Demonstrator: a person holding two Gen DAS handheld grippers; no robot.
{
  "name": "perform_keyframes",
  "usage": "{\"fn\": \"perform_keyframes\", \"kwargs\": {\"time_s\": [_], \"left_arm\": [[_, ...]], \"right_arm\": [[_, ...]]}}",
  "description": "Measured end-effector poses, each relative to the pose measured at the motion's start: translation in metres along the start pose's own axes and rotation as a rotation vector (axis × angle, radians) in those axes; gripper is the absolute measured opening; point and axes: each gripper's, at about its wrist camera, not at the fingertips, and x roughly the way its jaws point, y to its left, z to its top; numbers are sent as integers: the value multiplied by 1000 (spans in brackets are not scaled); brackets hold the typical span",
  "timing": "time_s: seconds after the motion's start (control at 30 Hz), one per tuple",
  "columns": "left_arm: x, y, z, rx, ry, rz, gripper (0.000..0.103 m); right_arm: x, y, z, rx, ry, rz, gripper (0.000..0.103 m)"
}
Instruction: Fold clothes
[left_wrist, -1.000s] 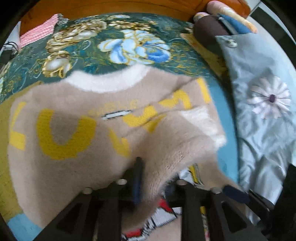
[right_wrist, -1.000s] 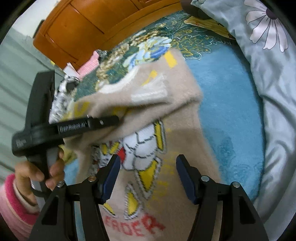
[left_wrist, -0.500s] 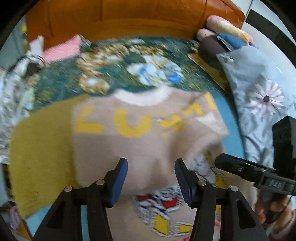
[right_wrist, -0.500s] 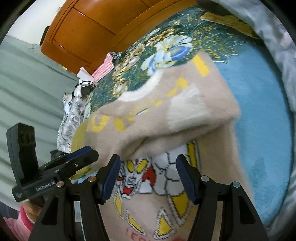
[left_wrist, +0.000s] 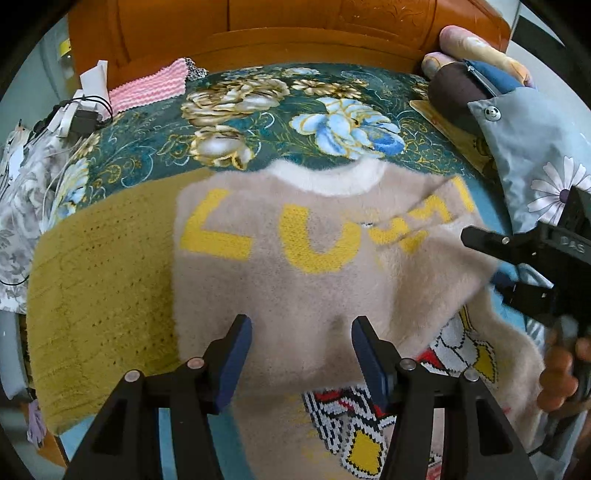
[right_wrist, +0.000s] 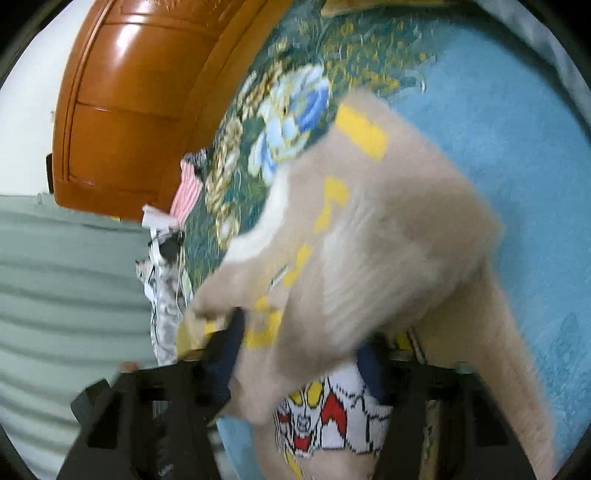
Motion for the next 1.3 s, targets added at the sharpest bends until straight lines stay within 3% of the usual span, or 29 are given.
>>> {"fn": "perform_keyframes", "kwargs": {"time_s": [0.07,0.27,0.53,0.7,0.8,0.9,1.17,1.3], "left_arm": [[0,0,0,-8,-4,-12,60],[1,0,-1,-52,-10,-84,61],[23,-17,-6,-20,61,-69,61],[30,-16,-7,-30,83,-51,61],[31,-17,-8,-24,79,-50,64],[32,-18,-9,-19,70,-40,66],[13,-13,-16,-63,52,-54,66],[-5,2,-32,-111,42,-28,66]], "right_arm": [[-4,14,3,-86,-18,-39,11],[-33,62,4,-427,-127,-110,10],[1,5,34,-287,2,-315,10],[11,-2,37,-258,25,-327,11],[2,0,36,-286,27,-298,19],[-12,8,29,-329,31,-282,43],[-40,19,2,-409,96,-308,48],[-48,22,-23,-494,156,-342,54]]}}
